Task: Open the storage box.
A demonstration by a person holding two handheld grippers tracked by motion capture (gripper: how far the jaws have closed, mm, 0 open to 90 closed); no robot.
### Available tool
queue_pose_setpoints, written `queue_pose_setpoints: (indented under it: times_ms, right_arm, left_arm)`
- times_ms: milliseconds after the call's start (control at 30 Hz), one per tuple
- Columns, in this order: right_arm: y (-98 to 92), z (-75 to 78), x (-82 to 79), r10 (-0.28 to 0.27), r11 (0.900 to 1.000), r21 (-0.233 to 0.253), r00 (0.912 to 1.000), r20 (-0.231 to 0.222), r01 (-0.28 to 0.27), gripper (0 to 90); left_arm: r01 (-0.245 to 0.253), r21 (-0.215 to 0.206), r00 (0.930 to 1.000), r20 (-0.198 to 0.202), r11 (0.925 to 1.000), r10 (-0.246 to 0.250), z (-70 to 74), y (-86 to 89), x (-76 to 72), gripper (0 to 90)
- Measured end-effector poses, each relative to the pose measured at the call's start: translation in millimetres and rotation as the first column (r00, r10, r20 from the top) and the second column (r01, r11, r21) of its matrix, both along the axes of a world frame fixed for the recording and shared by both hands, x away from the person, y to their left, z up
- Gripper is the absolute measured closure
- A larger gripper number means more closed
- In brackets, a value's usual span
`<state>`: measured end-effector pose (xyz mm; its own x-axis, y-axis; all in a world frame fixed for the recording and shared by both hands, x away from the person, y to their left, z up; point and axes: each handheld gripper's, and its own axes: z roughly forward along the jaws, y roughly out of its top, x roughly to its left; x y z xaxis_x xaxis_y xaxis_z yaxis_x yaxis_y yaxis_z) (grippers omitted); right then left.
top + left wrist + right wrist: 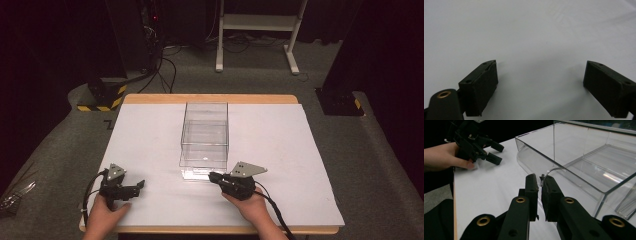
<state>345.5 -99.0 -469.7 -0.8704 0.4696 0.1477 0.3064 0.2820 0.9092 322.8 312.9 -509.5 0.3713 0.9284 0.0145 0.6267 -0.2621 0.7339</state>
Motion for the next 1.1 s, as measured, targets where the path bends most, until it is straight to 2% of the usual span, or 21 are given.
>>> queue_pose_setpoints:
  times_ms: [467,867,1100]
  right_arm:
    - [-3.2,-3.4,-18.3,0.029,1.000,0.012,0.9996,0.003,-0.029,84.7]
    - [-8.3,-2.5,-33.4,0.061,0.998,-0.027,0.9981,-0.005,-0.061,84.7]
    - [-12.1,-1.7,-42.5,0.075,0.997,-0.030,0.9971,-0.010,-0.075,84.6]
  left_arm:
    - [0.000,0.000,1.0000,0.000,1.0000,0.000,0.0,0.0,0.0,12.6]
    - [0.000,0.000,1.0000,0.001,1.0000,0.000,0.0,-0.1,-0.1,12.6]
    - [-0.001,0.000,1.0000,0.001,1.0000,0.001,0.0,-0.1,-0.1,12.6]
